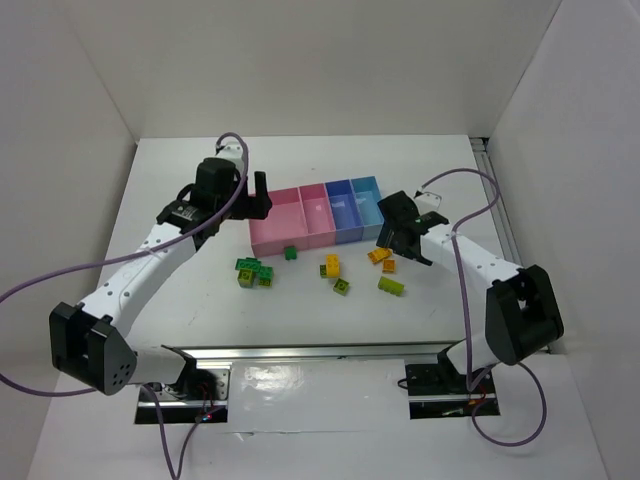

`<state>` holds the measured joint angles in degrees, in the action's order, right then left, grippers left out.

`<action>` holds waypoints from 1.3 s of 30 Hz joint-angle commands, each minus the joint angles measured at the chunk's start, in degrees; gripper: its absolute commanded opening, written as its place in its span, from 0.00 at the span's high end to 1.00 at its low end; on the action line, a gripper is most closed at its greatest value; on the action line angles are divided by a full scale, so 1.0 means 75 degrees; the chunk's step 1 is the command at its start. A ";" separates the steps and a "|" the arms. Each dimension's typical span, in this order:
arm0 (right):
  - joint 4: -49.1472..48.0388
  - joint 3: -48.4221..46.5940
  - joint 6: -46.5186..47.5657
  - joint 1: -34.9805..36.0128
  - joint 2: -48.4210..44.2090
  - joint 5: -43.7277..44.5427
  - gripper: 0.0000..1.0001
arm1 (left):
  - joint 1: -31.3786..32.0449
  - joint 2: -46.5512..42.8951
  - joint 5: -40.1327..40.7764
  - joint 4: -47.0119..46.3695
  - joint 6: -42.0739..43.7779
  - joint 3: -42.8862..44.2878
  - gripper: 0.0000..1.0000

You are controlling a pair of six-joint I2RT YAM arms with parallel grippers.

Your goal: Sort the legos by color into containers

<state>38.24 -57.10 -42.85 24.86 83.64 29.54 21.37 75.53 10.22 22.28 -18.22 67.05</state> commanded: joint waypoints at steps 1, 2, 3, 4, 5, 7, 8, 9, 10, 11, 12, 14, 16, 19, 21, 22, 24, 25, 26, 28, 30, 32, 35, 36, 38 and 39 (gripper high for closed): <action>-0.0446 0.0370 -0.0133 0.0001 -0.0405 -0.0037 0.00 | 0.0151 0.0078 0.0325 -0.0088 -0.0055 0.0471 0.00; -0.0446 0.0464 -0.0134 0.0001 -0.0533 -0.0036 0.00 | 0.0151 0.0148 0.0325 -0.0088 0.0037 0.0471 0.00; -0.0446 0.0616 -0.0320 0.0001 -0.0604 -0.0036 0.00 | 0.0244 0.0149 0.0325 -0.0088 0.0038 0.0471 0.00; -0.0446 0.0617 -0.0391 0.0001 -0.0605 -0.0036 0.00 | 0.0245 0.0149 0.0325 -0.0088 0.0038 0.0552 0.00; -0.0365 0.0733 -0.0462 0.0001 -0.0802 -0.0036 0.00 | 0.0315 0.0218 0.0325 -0.0019 0.0038 0.0553 0.00; -0.0364 0.0921 -0.0462 0.0001 -0.0955 -0.0117 0.00 | 0.0385 0.0219 0.0325 -0.0018 0.0038 0.0623 0.00; -0.0364 0.0922 -0.0462 0.0001 -0.1026 -0.0200 0.00 | 0.0386 0.0219 0.0325 -0.0018 0.0038 0.0623 0.03; -0.0457 0.1119 -0.0462 0.0001 -0.1142 -0.0293 0.00 | 0.0467 0.0219 0.0174 -0.0018 0.0038 0.0623 0.08; -0.0539 0.1203 -0.0462 0.0001 -0.1144 -0.0387 0.00 | 0.0468 0.0219 0.0173 0.0052 0.0038 0.0623 0.18; -0.0540 0.1285 -0.0462 0.0094 -0.1364 -0.0492 0.00 | 0.0537 0.0219 0.0173 0.0052 0.0038 0.0623 0.21; -0.0621 0.1483 -0.0462 0.0095 -0.1471 -0.0575 0.00 | 0.0538 0.0219 0.0173 0.0052 0.0038 0.0623 0.22; -0.0704 0.1660 -0.0556 0.0258 -0.1728 -0.0762 0.00 | 0.0608 0.0289 0.0173 0.0123 0.0038 0.0623 0.28; -0.0785 0.1731 -0.0556 0.0446 -0.1811 -0.0763 0.00 | 0.0608 0.0394 0.0173 0.0205 0.0038 0.0623 0.34; -0.0856 0.1813 -0.0556 0.0998 -0.1660 -0.0763 0.00 | 0.0608 0.0570 0.0173 0.0521 0.0038 0.0705 0.36; -0.0856 0.1813 -0.0556 0.1161 -0.1287 -0.0693 0.00 | 0.0608 0.0570 0.0173 0.0603 0.0038 0.0705 0.34; -0.0856 0.1720 -0.0556 0.1162 -0.1157 -0.0785 0.00 | 0.0608 0.0570 0.0173 0.0603 0.0038 0.0705 0.33; -0.0856 0.1649 -0.0556 0.1162 -0.0969 -0.0902 0.00 | 0.0608 0.0640 0.0173 0.0673 0.0038 0.0705 0.31; -0.0856 0.1649 -0.0556 0.1231 -0.0898 -0.0985 0.00 | 0.0608 0.0641 0.0173 0.0673 0.0038 0.0705 0.31; -0.1030 0.1649 -0.0626 0.1232 -0.0898 -0.0985 0.00 | 0.0608 0.0710 0.0068 0.0673 0.0038 0.0705 0.31; -0.1102 0.1754 -0.0626 0.1232 -0.0898 -0.1091 0.00 | 0.0608 0.0711 -0.0002 0.0673 0.0038 0.0705 0.31; -0.0998 0.1754 -0.0801 0.1232 -0.0805 -0.0998 0.00 | 0.0679 0.0793 -0.0003 0.0673 0.0038 0.0705 0.30; -0.0997 0.1754 -0.0872 0.1232 -0.0710 -0.0997 0.00 | 0.0679 0.0874 -0.0003 0.0673 0.0038 0.0705 0.30; -0.0997 0.1824 -0.0943 0.1232 -0.0570 -0.0997 0.00 | 0.0679 0.1027 0.0067 0.0673 0.0038 0.0775 0.30; -0.1067 0.1917 -0.1012 0.1232 -0.0569 -0.0997 0.00 | 0.0679 0.1027 0.0067 0.0673 0.0108 0.0775 0.30; -0.1184 0.2023 -0.1013 0.1232 -0.0569 -0.0997 0.00 | 0.0679 0.1098 0.0067 0.0673 0.0109 0.0775 0.30; -0.1300 0.2140 -0.1094 0.1232 -0.0569 -0.0997 0.00 | 0.0679 0.1098 0.0067 0.0673 0.0109 0.0775 0.30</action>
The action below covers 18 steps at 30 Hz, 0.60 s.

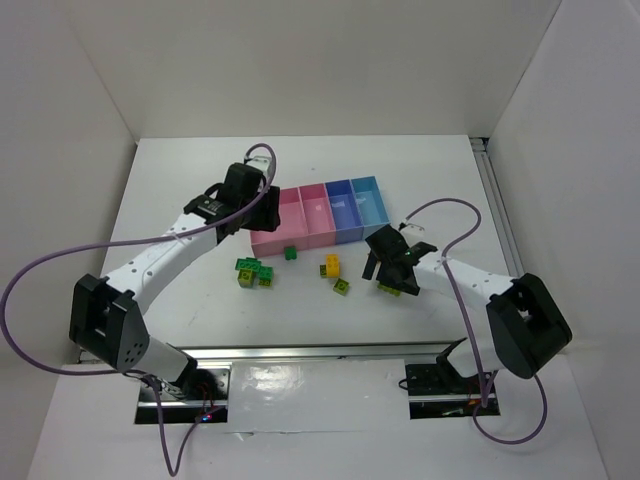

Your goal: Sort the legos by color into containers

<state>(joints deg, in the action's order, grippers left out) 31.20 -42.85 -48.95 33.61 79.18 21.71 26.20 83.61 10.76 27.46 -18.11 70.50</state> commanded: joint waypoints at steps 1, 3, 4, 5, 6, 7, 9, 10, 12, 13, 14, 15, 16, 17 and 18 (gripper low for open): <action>-0.0514 0.0310 -0.0282 -0.0003 0.0025 0.0139 0.01 | 0.0035 0.0019 -0.0006 -0.0017 0.0094 0.0315 0.30; -0.0516 0.0381 -0.0282 -0.0120 0.0025 0.0140 0.03 | 0.0035 0.0090 -0.0006 -0.0087 0.0094 0.0315 0.29; -0.0608 0.0381 -0.0282 -0.0202 0.0025 0.0140 0.04 | 0.0035 0.0159 -0.0006 -0.0088 0.0094 0.0315 0.29; -0.0609 0.0381 -0.0282 -0.0203 0.0106 0.0059 0.04 | 0.0035 0.0160 -0.0006 -0.0088 0.0094 0.0396 0.29; -0.0609 0.0381 -0.0201 -0.0203 0.0107 0.0058 0.09 | 0.0035 0.0241 -0.0006 -0.0088 0.0094 0.0397 0.29; -0.0679 0.0381 -0.0200 -0.0203 0.0177 0.0058 0.12 | 0.0035 0.0323 -0.0006 -0.0088 0.0094 0.0467 0.29; -0.0680 0.0381 -0.0200 -0.0203 0.0177 0.0058 0.19 | 0.0035 0.0324 -0.0006 -0.0088 0.0094 0.0467 0.29; -0.0680 0.0381 -0.0200 -0.0203 0.0177 0.0058 0.28 | 0.0035 0.0405 -0.0006 -0.0088 0.0094 0.0537 0.29; -0.0680 0.0289 -0.0119 -0.0203 0.0177 0.0128 0.35 | 0.0035 0.0406 -0.0006 -0.0088 0.0094 0.0538 0.29; -0.0610 0.0137 -0.0118 -0.0203 0.0177 0.0128 0.39 | 0.0035 0.0406 -0.0006 -0.0088 0.0094 0.0538 0.29; -0.0493 0.0054 -0.0118 -0.0203 0.0108 0.0128 0.47 | 0.0035 0.0406 -0.0006 -0.0088 0.0094 0.0538 0.29; -0.0492 -0.0063 -0.0014 -0.0203 -0.0032 0.0128 0.47 | 0.0035 0.0406 -0.0006 -0.0088 0.0094 0.0538 0.29; -0.0376 -0.0192 0.0057 -0.0203 -0.0103 0.0128 0.48 | 0.0035 0.0406 0.0087 -0.0088 0.0094 0.0607 0.29; -0.0282 -0.0518 0.0313 -0.0203 -0.0173 0.0198 0.48 | 0.0035 0.0406 0.0274 -0.0088 0.0094 0.0608 0.26; -0.0281 -0.0707 0.0408 -0.0134 -0.0244 0.0419 0.48 | 0.0035 0.0406 0.0450 -0.0018 -0.0045 0.0608 0.16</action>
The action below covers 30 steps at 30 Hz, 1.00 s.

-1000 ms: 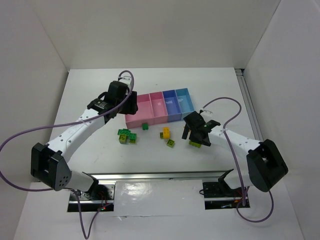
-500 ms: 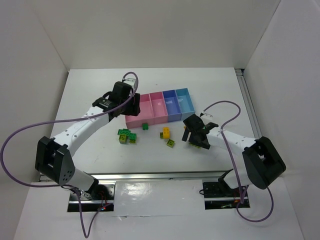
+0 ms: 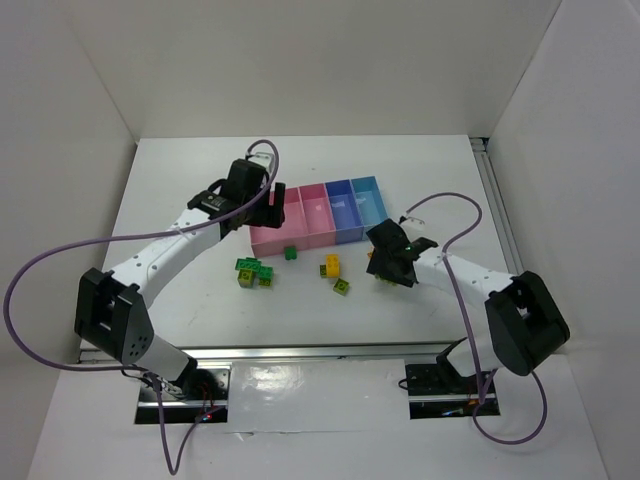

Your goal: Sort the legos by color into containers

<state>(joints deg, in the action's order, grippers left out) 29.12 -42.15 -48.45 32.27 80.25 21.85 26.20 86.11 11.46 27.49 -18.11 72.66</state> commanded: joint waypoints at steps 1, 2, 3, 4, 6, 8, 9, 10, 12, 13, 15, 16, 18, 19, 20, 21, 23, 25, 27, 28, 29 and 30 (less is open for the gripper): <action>0.0088 -0.0999 0.0470 0.0045 -0.0387 0.0496 0.48 | 0.0035 0.0144 0.0509 -0.0020 -0.0046 0.0319 0.10; 0.0089 -0.1430 0.0750 0.0045 -0.0387 0.0602 0.48 | 0.0035 0.0144 0.0511 0.0049 -0.0046 0.0389 0.05; 0.0089 -0.1667 0.0915 0.0045 -0.0387 0.0754 0.48 | 0.0035 0.0214 0.0511 0.0050 -0.0116 0.0390 0.00; 0.0089 -0.1913 0.1079 0.0045 -0.0190 0.0755 0.48 | 0.0035 0.0296 0.0511 0.0120 -0.0117 0.0390 0.00; -0.0190 -0.2672 0.1546 -0.0025 0.0127 0.0755 0.48 | 0.0035 0.0366 0.0335 0.0190 -0.0221 0.0390 0.00; -0.0379 -0.3190 0.1818 -0.0026 0.0768 0.0638 0.48 | 0.0035 0.0367 0.0335 0.0191 -0.0397 0.0390 0.00; -0.0472 -0.3738 0.1993 -0.0095 0.1017 0.0557 0.48 | 0.0035 0.0367 0.0335 0.0272 -0.0526 0.0390 0.00; -0.0554 -0.4010 0.2099 -0.0096 0.1263 0.0405 0.47 | 0.0035 0.0367 0.0335 0.0273 -0.0747 0.0390 0.00; -0.0707 -0.4769 0.2263 -0.0096 0.2036 0.0333 0.47 | 0.0035 0.0297 0.0579 0.0424 -0.0971 0.0319 0.00; -0.0800 -0.5018 0.2380 -0.0165 0.2305 0.0159 0.46 | 0.0035 0.0297 0.0697 0.0530 -0.1297 0.0238 0.00; -0.0801 -0.5487 0.2381 -0.0247 0.3065 0.0158 0.46 | 0.0035 0.0227 0.0873 0.0682 -0.1557 0.0156 0.00; -0.0882 -0.5907 0.2463 -0.0248 0.3279 0.0065 0.46 | 0.0035 0.0110 0.0874 0.0683 -0.1686 0.0051 0.00; -0.0883 -0.6238 0.2463 -0.0388 0.3795 -0.0111 0.42 | 0.0035 -0.0042 0.0874 0.0753 -0.1851 -0.0055 0.00; -0.0964 -0.6518 0.2533 -0.0389 0.3924 -0.0205 0.34 | 0.0035 -0.0124 0.0804 0.0753 -0.1851 -0.0056 0.00; -0.0965 -0.6660 0.2534 -0.0389 0.4030 -0.0206 0.12 | 0.0035 -0.0276 0.0804 0.0753 -0.1851 -0.0125 0.00; -0.0965 -0.6812 0.2534 -0.0389 0.4100 -0.0206 0.06 | 0.0035 -0.0347 0.0804 0.0753 -0.1851 -0.0126 0.00; -0.0895 -0.6931 0.2604 -0.0389 0.4101 -0.0136 0.02 | 0.0035 -0.0441 0.0955 0.0753 -0.1770 -0.0126 0.00; -0.0989 -0.6721 0.2604 -0.0389 0.3542 -0.0053 0.04 | 0.0035 -0.0512 0.1131 0.0823 -0.1687 -0.0044 0.00; -0.1187 -0.6136 0.2604 -0.0389 0.3072 0.0157 0.09 | 0.0035 -0.0512 0.1389 0.0824 -0.1524 0.0050 0.00; -0.1188 -0.5879 0.2604 -0.0389 0.2571 0.0308 0.16 | -0.0035 -0.0512 0.1459 0.0824 -0.1523 0.0119 0.00; -0.1188 -0.5331 0.2604 -0.0389 0.2311 0.0414 0.20 | -0.0036 -0.0512 0.1576 0.0824 -0.1523 0.0190 0.00; -0.1188 -0.5024 0.2523 -0.0389 0.2065 0.0485 0.24 | -0.0036 -0.0512 0.1577 0.0824 -0.1442 0.0190 0.00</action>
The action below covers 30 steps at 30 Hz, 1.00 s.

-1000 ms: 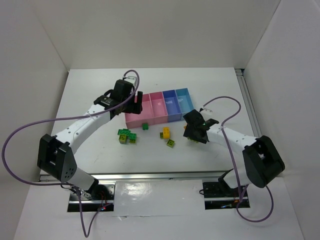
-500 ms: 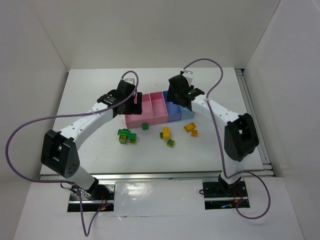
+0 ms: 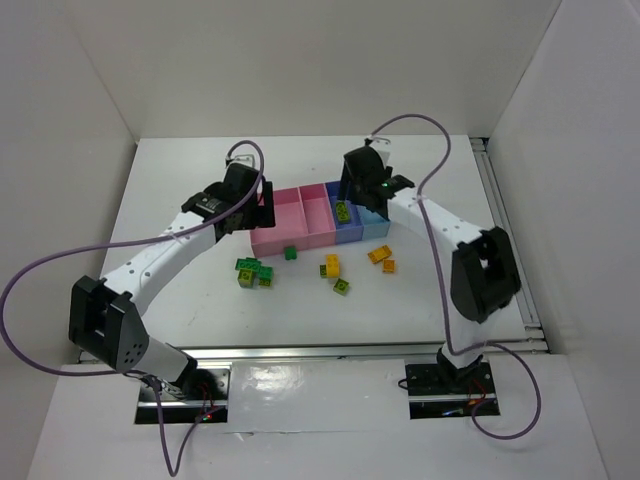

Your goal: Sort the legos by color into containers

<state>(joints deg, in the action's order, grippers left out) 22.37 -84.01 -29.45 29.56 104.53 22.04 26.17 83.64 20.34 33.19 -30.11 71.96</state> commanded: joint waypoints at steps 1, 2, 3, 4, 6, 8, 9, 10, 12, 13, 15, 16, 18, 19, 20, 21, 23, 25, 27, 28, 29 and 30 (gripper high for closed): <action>-0.0195 0.0874 -0.0138 -0.0027 -0.1663 0.0575 0.27 | -0.0102 -0.0183 0.0394 0.0063 0.0159 0.0365 0.00; -0.0112 0.1178 -0.0221 -0.0027 -0.1888 0.0577 0.32 | -0.0103 -0.0113 0.0394 0.0063 0.0229 0.0366 0.00; 0.0051 0.1819 -0.0442 -0.0027 -0.2111 0.0658 0.34 | -0.0103 -0.0112 0.0394 0.0063 0.0229 0.0366 0.00; 0.0145 0.2128 -0.0572 -0.0027 -0.2542 0.0659 0.34 | -0.0103 -0.0020 0.0394 0.0063 0.0229 0.0447 0.00; 0.0298 0.3027 -0.0829 -0.0027 -0.2932 0.0554 0.35 | -0.0103 0.0051 0.0324 0.0063 0.0229 0.0448 0.00; 0.0485 0.3546 -0.0982 -0.0097 -0.3306 0.0320 0.35 | -0.0173 0.0121 0.0242 0.0063 0.0159 0.0448 0.00; 0.0648 0.3955 -0.1180 -0.0098 -0.3309 0.0249 0.35 | -0.0173 0.0122 0.0241 0.0063 0.0159 0.0448 0.00; 0.0650 0.4144 -0.1182 -0.0167 -0.3401 -0.0018 0.23 | -0.0173 0.0122 0.0160 0.0063 0.0159 0.0448 0.00; 0.0650 0.4566 -0.1078 -0.0168 -0.3402 -0.0277 0.13 | -0.0173 0.0192 0.0078 0.0063 0.0159 0.0448 0.00; 0.0650 0.4649 -0.1077 -0.0168 -0.3193 -0.0383 0.13 | -0.0173 0.0285 0.0008 0.0063 0.0159 0.0448 0.00; 0.0534 0.4755 -0.1007 -0.0168 -0.3028 -0.0466 0.13 | -0.0173 0.0286 0.0007 0.0063 0.0159 0.0448 0.00; 0.0428 0.4837 -0.0902 -0.0238 -0.3027 -0.0536 0.16 | -0.0173 0.0286 0.0007 0.0063 0.0240 0.0448 0.00; 0.0218 0.4907 -0.0761 -0.0343 -0.2806 -0.0746 0.22 | -0.0173 0.0286 0.0007 0.0063 0.0241 0.0448 0.00; 0.0054 0.4908 -0.0679 -0.0448 -0.2723 -0.0840 0.24 | -0.0173 0.0286 0.0007 0.0063 0.0241 0.0448 0.00; -0.0017 0.4908 -0.0562 -0.0519 -0.2549 -0.0841 0.24 | -0.0173 0.0286 0.0007 0.0063 0.0241 0.0448 0.00; -0.0018 0.4908 -0.0561 -0.0589 -0.2442 -0.0841 0.27 | -0.0173 0.0286 0.0007 0.0063 0.0241 0.0448 0.00; -0.0204 0.4908 -0.0397 -0.0707 -0.2278 -0.0923 0.35 | -0.0173 0.0286 0.0007 0.0063 0.0241 0.0448 0.00; -0.0287 0.4908 -0.0304 -0.0813 -0.2103 -0.0923 0.36 | -0.0173 0.0286 0.0007 0.0063 0.0241 0.0448 0.00; -0.0369 0.4908 -0.0198 -0.0976 -0.2020 -0.0993 0.36 | -0.0173 0.0286 0.0007 0.0063 0.0322 0.0448 0.00; -0.0369 0.4908 -0.0117 -0.0977 -0.2019 -0.0994 0.37 | -0.0173 0.0286 0.0007 0.0063 0.0323 0.0448 0.00; -0.0369 0.4908 -0.0116 -0.0977 -0.2019 -0.0994 0.44 | -0.0173 0.0286 0.0007 0.0063 0.0323 0.0448 0.00; -0.0439 0.4908 -0.0116 -0.0977 -0.2019 -0.0994 0.50 | -0.0173 0.0286 0.0077 0.0063 0.0323 0.0448 0.00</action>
<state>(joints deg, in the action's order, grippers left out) 22.22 -47.35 -31.66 22.57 89.36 15.09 25.17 85.47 20.71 33.71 -28.84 73.30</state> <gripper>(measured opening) 0.528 0.995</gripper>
